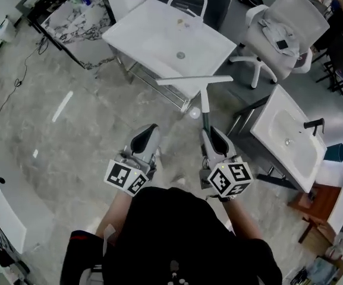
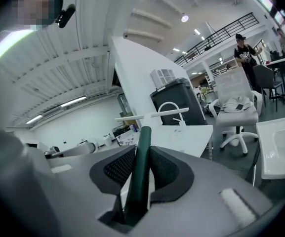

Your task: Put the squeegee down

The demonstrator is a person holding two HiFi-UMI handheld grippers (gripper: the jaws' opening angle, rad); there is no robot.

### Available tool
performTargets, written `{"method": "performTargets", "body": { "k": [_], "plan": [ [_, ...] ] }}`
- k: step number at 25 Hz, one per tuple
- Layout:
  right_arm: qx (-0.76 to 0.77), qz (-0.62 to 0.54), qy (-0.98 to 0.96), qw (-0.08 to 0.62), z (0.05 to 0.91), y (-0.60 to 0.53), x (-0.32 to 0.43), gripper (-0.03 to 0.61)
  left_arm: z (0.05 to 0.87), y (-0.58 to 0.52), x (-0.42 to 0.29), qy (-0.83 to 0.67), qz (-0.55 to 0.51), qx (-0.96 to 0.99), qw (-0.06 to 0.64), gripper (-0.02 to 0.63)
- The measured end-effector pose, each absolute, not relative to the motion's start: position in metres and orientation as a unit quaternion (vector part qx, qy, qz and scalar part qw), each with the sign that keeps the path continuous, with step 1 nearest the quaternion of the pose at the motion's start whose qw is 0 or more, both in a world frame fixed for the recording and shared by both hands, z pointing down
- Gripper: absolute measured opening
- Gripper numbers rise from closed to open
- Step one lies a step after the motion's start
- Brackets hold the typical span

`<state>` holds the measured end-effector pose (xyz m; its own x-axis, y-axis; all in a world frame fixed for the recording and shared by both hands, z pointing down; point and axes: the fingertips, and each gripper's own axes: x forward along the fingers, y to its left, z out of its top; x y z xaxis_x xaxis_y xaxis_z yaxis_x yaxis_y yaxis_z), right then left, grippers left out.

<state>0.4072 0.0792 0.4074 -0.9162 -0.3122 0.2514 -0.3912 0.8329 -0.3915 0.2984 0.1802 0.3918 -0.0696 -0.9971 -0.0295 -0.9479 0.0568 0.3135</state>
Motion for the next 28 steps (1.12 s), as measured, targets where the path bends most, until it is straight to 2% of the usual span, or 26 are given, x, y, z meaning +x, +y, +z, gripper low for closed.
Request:
{"method": "performTargets", "body": {
  "k": [3, 10, 19, 28],
  "plan": [
    [0.157, 0.194, -0.962, 0.108, 0.408, 0.121, 0.433, 0.1, 0.408, 0.219, 0.341, -0.725, -0.126, 0.666, 0.123, 0.002],
    [0.15, 0.153, -0.969, 0.126, 0.423, 0.151, 0.488, 0.1, 0.411, 0.254, 0.379, -0.749, -0.119, 0.642, 0.11, 0.002],
    [0.154, 0.157, -0.968, 0.122, 0.419, 0.161, 0.501, 0.1, 0.396, 0.266, 0.378, -0.764, -0.122, 0.627, 0.085, 0.002],
    [0.144, 0.147, -0.971, 0.123, 0.418, 0.17, 0.455, 0.1, 0.412, 0.281, 0.324, -0.79, -0.109, 0.597, 0.09, 0.002]
  ]
}}
